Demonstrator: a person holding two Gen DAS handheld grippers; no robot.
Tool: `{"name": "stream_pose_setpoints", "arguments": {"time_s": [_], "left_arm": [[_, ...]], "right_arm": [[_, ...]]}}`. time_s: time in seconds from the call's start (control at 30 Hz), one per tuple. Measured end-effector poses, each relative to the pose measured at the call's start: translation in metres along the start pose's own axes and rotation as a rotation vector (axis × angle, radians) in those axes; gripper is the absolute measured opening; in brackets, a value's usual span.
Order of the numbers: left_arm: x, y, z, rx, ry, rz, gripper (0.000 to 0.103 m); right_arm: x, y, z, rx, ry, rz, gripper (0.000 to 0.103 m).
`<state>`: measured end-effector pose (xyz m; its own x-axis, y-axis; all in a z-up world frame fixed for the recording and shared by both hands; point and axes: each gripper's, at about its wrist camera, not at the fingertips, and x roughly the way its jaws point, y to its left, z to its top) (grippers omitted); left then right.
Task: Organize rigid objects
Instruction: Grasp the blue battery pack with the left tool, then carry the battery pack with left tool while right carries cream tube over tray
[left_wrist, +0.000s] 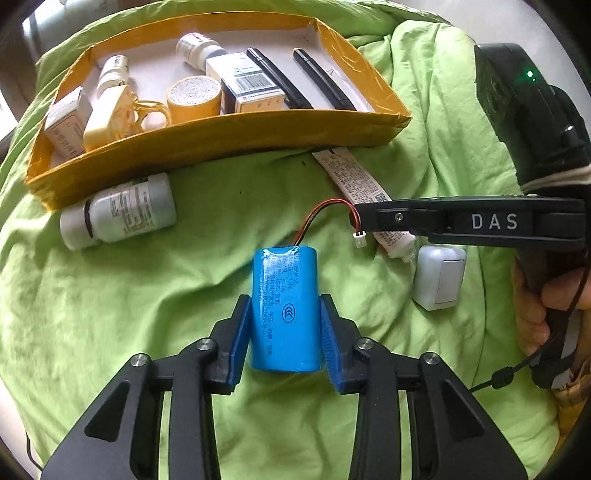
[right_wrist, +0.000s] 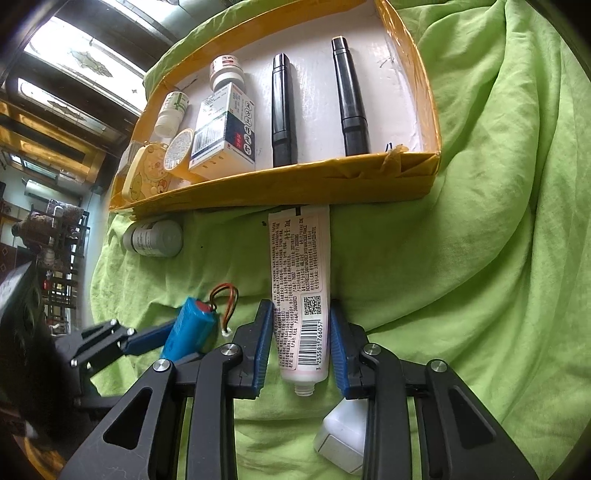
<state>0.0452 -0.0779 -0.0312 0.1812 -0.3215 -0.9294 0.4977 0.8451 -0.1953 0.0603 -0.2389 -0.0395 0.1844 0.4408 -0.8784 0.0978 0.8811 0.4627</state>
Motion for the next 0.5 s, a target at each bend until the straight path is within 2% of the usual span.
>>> {"name": "stream_pose_setpoints", "arguments": {"time_s": [0.13, 0.23, 0.37, 0.5], "left_arm": [[0.005, 0.007, 0.003, -0.08, 0.02, -0.015, 0.033], [0.006, 0.013, 0.005, -0.091, 0.013, -0.004, 0.033], [0.006, 0.01, 0.0, -0.13, -0.036, -0.003, 0.033], [-0.012, 0.021, -0.014, -0.179, -0.087, -0.043, 0.033]], "right_arm": [[0.001, 0.001, -0.002, -0.004, 0.007, -0.004, 0.026], [0.003, 0.001, -0.002, -0.002, 0.009, -0.009, 0.026], [0.002, 0.001, -0.002, -0.005, 0.002, -0.007, 0.026], [-0.006, 0.002, -0.004, -0.013, -0.017, 0.023, 0.026]]}}
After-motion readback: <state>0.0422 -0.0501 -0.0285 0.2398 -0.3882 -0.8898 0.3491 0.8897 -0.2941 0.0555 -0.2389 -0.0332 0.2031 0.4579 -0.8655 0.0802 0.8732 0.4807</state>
